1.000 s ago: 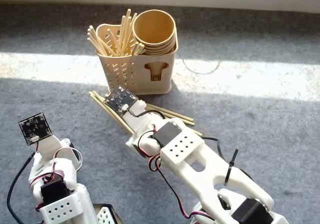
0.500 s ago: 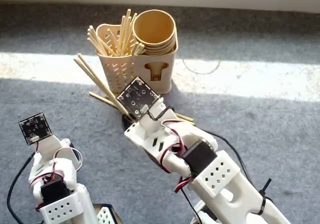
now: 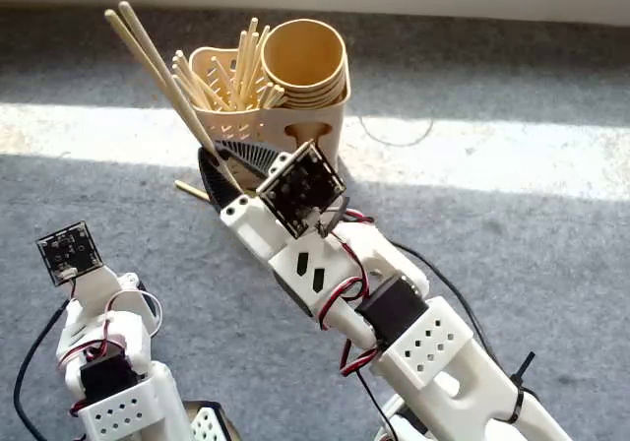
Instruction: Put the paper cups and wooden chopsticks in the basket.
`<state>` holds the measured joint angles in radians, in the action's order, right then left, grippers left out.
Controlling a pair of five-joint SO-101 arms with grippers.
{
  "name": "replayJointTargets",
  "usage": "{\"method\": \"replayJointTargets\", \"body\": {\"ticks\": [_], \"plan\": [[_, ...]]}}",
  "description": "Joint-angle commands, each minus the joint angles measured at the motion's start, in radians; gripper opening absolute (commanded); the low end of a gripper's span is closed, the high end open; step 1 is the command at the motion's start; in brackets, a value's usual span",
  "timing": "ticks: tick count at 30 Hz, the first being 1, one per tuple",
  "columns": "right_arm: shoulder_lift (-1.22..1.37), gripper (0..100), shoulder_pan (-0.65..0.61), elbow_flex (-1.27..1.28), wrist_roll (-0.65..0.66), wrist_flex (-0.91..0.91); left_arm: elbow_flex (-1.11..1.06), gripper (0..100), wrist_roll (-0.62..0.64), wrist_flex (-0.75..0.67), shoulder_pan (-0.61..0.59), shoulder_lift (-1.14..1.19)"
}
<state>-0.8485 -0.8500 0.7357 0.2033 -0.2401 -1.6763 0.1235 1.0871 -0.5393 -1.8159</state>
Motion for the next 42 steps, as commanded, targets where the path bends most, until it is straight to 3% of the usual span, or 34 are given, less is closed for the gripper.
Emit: {"method": "replayJointTargets", "body": {"ticks": [1, 4, 8, 13, 26, 42], "plan": [[-0.025, 0.7, -0.007, -0.007, -0.006, 0.197, -0.019, 1, -0.011, -0.002, -0.018, -0.008], [-0.025, 0.7, -0.007, -0.005, 0.002, 0.282, -0.019, 1, -0.011, -0.002, -0.018, -0.008], [-0.010, 0.6, -0.007, -0.010, 0.109, 0.335, -0.019, 1, -0.011, -0.002, -0.018, -0.008], [0.147, 0.6, 0.013, -0.048, 0.192, 0.415, -0.019, 1, -0.011, -0.002, -0.018, -0.008], [0.590, 0.6, 0.131, -0.265, 0.196, 0.591, -0.019, 1, -0.011, -0.002, -0.018, -0.008], [0.691, 2.7, 0.174, -0.217, 0.190, 0.631, -0.019, 1, -0.011, 0.000, -0.018, -0.008]]}}
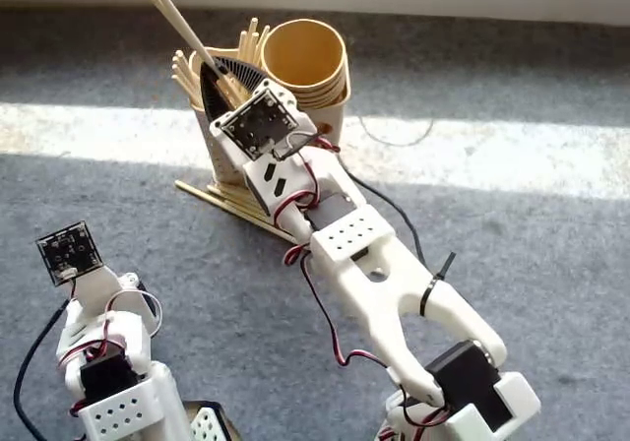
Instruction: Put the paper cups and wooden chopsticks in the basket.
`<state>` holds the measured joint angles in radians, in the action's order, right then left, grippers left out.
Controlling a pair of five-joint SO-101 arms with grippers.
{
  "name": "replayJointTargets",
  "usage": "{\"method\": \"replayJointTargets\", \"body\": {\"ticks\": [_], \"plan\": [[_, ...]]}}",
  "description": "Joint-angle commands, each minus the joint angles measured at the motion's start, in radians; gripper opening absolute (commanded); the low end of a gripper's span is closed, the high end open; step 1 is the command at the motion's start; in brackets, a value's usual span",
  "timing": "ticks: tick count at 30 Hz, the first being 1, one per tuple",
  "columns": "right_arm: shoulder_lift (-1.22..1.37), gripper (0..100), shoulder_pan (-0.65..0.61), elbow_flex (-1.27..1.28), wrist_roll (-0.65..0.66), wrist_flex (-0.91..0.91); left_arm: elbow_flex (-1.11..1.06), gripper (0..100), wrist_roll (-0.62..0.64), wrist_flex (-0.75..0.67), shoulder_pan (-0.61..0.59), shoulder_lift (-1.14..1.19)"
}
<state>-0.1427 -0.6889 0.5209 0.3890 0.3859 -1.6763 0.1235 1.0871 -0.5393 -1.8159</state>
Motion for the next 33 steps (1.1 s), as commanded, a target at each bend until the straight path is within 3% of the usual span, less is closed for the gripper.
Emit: {"method": "replayJointTargets", "body": {"ticks": [1, 4, 12, 22, 33], "plan": [[-0.015, 5.0, 0.013, 0.010, 0.005, -0.004, -0.019, 1, -0.011, 0.000, -0.018, -0.008], [-0.016, 11.0, 0.012, 0.038, 0.005, -0.015, -0.019, 1, -0.011, 0.000, -0.018, -0.008], [-0.084, 11.1, 0.008, 0.048, 0.003, -0.067, -0.019, 1, -0.011, 0.002, -0.018, -0.008], [-0.378, 3.6, -0.065, 0.105, 0.003, -0.340, -0.019, 1, -0.011, 0.002, -0.018, -0.008], [-0.627, 3.5, -0.077, 0.208, 0.003, -0.651, -0.019, 1, -0.011, 0.002, -0.018, -0.008]]}}
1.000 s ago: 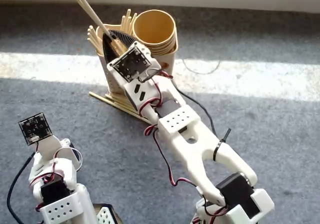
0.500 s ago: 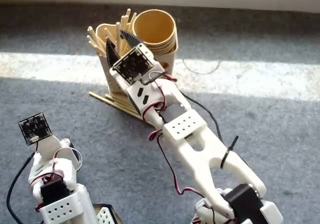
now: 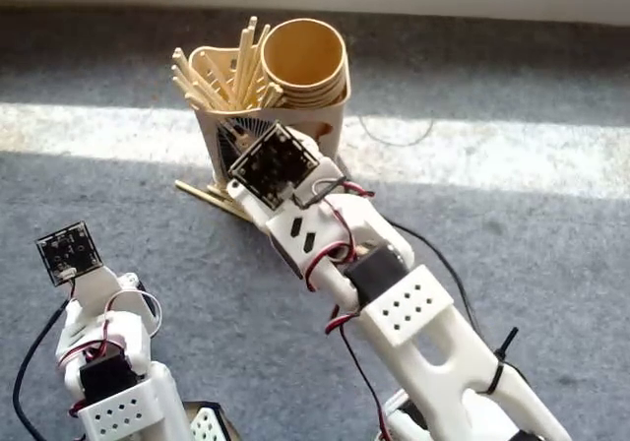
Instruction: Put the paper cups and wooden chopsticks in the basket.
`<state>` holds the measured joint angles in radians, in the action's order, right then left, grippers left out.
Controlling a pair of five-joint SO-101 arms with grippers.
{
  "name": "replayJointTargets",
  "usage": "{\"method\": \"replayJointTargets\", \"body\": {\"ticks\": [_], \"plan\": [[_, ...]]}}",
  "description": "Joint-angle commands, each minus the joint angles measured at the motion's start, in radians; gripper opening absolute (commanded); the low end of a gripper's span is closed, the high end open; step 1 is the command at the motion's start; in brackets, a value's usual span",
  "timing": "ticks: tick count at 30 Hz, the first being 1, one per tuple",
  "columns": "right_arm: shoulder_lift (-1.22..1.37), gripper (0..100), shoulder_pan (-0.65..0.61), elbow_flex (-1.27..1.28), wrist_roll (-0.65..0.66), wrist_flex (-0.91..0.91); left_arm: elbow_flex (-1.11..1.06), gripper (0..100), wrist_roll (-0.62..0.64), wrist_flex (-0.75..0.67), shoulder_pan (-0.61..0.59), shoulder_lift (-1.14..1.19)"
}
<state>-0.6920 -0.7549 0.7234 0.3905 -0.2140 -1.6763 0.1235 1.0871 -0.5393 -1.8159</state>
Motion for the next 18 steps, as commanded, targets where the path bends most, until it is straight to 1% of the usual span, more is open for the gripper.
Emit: {"method": "replayJointTargets", "body": {"ticks": [1, 6, 9, 16, 18], "plan": [[-0.099, 3.5, -0.012, 0.013, 0.002, -0.076, -0.019, 1, -0.011, 0.002, -0.018, -0.008], [-0.177, 3.5, -0.012, 0.062, 0.002, -0.217, -0.019, 1, -0.011, 0.002, -0.018, -0.008], [-0.188, 3.5, -0.004, 0.108, 0.002, -0.263, -0.019, 1, -0.011, 0.002, -0.018, -0.008], [-0.186, 3.5, 0.094, 0.262, 0.008, -0.274, -0.019, 1, -0.011, 0.002, -0.018, -0.008], [-0.186, 3.5, 0.130, 0.288, 0.011, -0.331, -0.019, 1, -0.011, 0.002, -0.018, -0.008]]}}
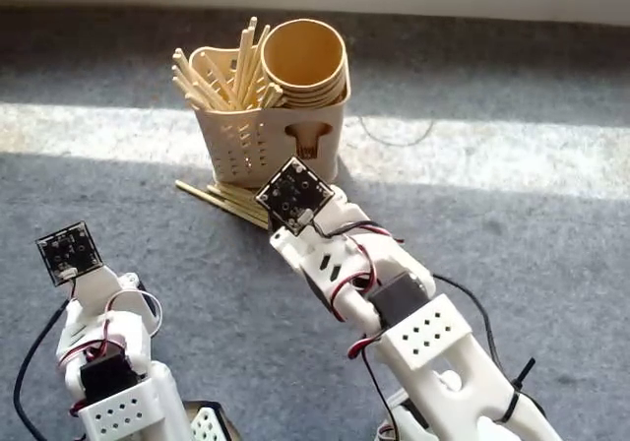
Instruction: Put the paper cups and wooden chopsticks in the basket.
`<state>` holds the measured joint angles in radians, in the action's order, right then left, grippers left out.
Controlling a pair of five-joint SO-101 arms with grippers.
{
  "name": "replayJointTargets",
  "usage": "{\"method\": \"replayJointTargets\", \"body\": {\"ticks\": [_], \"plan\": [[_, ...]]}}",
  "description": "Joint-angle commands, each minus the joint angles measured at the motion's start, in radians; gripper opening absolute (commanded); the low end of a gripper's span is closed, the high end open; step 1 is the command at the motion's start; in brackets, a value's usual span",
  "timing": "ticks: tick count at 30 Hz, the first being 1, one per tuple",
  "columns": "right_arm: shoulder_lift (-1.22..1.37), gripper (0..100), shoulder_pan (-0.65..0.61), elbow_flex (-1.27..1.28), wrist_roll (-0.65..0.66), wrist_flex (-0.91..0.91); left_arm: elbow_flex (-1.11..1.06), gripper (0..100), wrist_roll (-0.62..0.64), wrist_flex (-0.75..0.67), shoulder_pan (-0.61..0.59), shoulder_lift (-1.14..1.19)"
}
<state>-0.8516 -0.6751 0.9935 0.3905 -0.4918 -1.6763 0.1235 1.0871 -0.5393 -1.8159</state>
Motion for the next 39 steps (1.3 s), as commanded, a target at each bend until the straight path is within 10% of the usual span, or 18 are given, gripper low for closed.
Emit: {"method": "replayJointTargets", "body": {"ticks": [1, 11, 39], "plan": [[-0.027, 3.5, 0.070, 0.024, 0.011, -0.090, -0.019, 1, -0.011, 0.002, -0.018, -0.008], [-0.027, 9.8, 0.326, 0.061, 0.011, -0.255, -0.019, 1, -0.011, 0.000, -0.018, -0.008], [0.512, 11.9, 0.432, -0.087, 0.221, -0.262, -0.019, 1, -0.011, -0.002, -0.018, -0.008]]}}
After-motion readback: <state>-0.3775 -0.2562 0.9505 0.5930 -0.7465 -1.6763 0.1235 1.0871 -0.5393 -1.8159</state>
